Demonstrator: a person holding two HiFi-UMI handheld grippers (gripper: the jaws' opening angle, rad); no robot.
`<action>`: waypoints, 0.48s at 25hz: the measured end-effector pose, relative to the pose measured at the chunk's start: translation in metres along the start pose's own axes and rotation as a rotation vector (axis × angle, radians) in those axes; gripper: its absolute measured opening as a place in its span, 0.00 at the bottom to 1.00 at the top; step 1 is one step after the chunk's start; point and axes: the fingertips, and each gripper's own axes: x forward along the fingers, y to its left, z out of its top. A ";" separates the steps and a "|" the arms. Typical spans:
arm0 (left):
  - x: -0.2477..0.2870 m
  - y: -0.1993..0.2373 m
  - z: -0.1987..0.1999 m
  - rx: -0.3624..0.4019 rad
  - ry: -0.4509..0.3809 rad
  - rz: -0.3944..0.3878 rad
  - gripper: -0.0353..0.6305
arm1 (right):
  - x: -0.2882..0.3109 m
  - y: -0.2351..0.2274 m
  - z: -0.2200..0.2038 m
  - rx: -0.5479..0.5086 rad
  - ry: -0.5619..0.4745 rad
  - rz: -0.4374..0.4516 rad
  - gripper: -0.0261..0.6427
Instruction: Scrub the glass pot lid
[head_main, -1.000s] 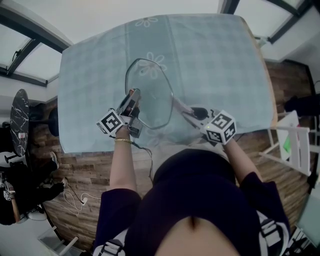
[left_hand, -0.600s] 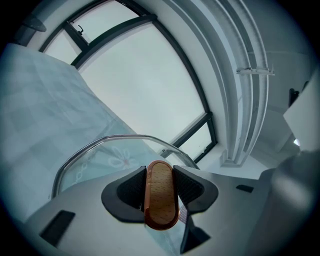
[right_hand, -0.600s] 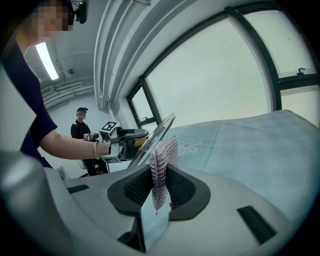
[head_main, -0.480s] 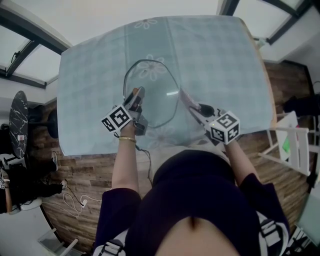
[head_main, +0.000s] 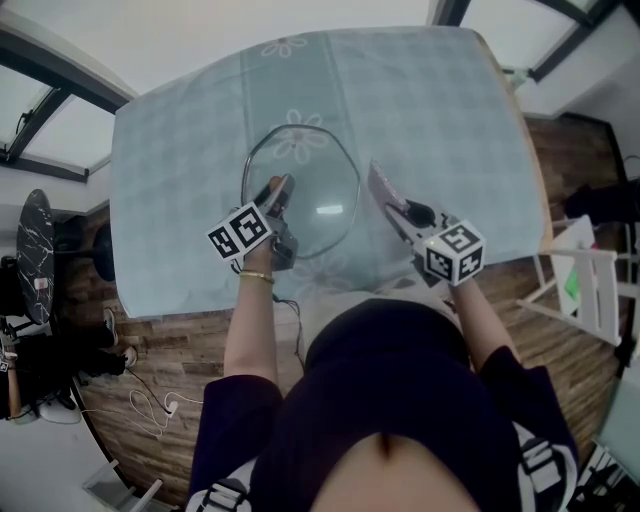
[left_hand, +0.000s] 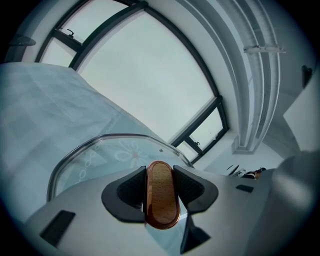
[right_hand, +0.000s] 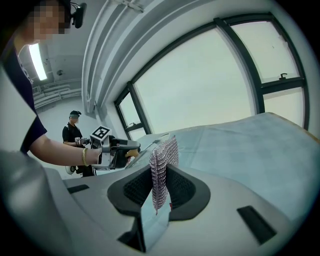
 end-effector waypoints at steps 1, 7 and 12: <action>0.002 0.000 -0.002 0.006 0.009 0.006 0.30 | 0.000 0.000 0.000 0.003 -0.001 -0.001 0.16; 0.014 0.003 -0.011 0.045 0.062 0.053 0.30 | 0.005 -0.004 0.003 0.013 -0.006 -0.013 0.16; 0.018 0.010 -0.018 0.066 0.097 0.093 0.30 | 0.005 -0.009 0.006 0.011 -0.008 -0.032 0.16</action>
